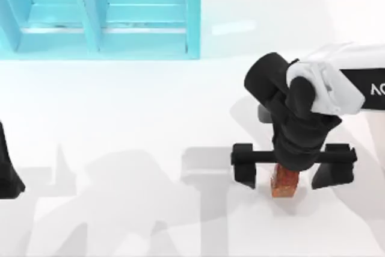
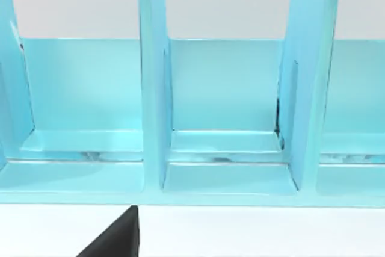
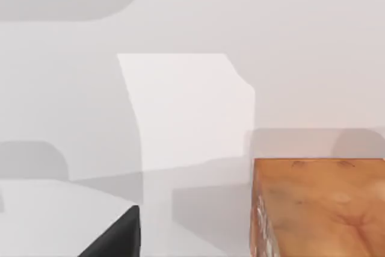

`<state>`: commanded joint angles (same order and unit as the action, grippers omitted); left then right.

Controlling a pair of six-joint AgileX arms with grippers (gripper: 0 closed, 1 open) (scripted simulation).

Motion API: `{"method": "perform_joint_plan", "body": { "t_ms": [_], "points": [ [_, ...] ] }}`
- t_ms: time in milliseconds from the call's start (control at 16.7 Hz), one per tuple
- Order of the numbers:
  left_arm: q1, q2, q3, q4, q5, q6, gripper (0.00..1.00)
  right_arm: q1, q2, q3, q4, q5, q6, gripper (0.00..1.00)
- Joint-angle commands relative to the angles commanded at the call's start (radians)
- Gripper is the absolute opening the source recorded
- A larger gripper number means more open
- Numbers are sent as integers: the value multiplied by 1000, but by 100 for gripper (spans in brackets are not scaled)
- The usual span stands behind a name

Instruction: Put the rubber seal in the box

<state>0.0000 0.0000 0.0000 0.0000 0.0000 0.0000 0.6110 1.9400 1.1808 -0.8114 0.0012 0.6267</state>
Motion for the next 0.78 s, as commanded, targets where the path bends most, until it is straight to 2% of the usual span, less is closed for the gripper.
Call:
{"method": "perform_joint_plan", "body": {
  "t_ms": [720, 780],
  "points": [
    [0, 0, 0, 0, 0, 0, 100, 0, 0, 0, 0, 0, 0, 2],
    [0, 0, 0, 0, 0, 0, 100, 0, 0, 0, 0, 0, 0, 0]
  ]
}}
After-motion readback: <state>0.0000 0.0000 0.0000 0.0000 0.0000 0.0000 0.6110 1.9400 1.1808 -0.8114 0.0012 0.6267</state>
